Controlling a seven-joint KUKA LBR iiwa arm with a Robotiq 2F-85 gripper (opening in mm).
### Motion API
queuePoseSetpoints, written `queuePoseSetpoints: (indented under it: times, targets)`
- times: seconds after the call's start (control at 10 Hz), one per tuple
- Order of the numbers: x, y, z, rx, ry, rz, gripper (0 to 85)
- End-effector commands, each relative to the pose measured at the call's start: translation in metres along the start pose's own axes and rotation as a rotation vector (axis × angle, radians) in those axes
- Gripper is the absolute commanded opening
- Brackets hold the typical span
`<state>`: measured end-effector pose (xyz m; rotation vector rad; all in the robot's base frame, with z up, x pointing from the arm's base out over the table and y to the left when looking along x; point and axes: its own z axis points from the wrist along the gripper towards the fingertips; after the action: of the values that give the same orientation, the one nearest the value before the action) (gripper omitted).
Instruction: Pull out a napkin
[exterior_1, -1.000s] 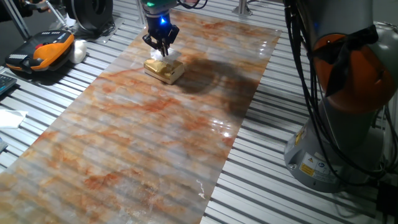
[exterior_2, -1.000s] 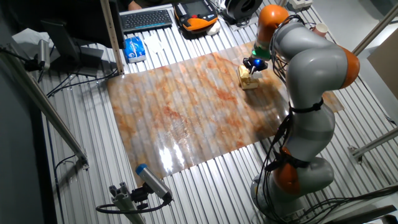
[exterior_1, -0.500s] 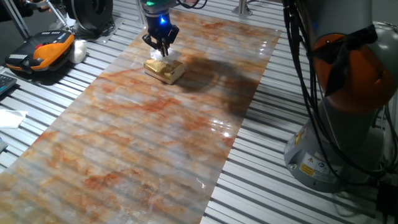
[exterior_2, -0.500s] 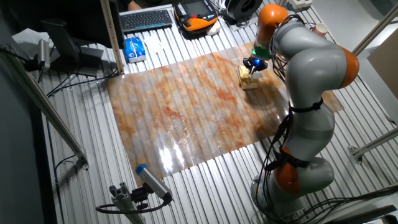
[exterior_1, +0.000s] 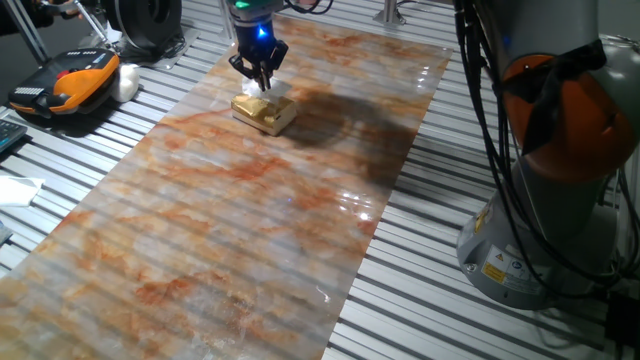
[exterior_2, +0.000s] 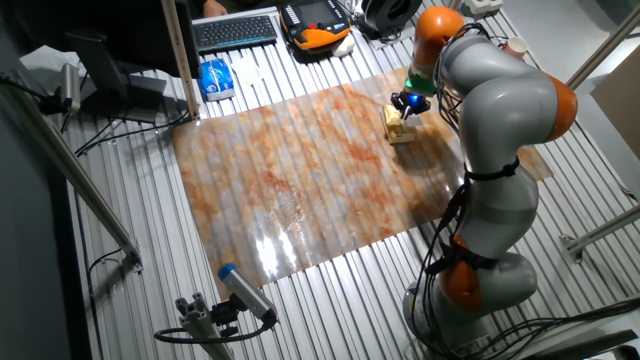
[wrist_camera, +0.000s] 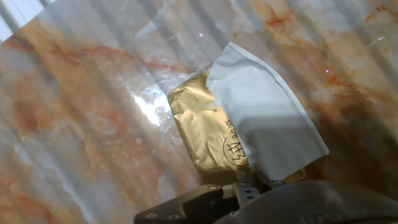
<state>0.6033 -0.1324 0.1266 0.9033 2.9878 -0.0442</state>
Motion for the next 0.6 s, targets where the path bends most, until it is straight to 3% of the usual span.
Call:
queuePoseSetpoints:
  times: [0.0,0.3,0.5]
  targets:
    - [-0.002,-0.004,0.001,0.000,-0.004,-0.007,17.0]
    - [-0.010,-0.024,0.009,0.001,-0.025,-0.041,17.0]
    - [-0.016,-0.031,0.006,0.002,-0.023,-0.044,17.0]
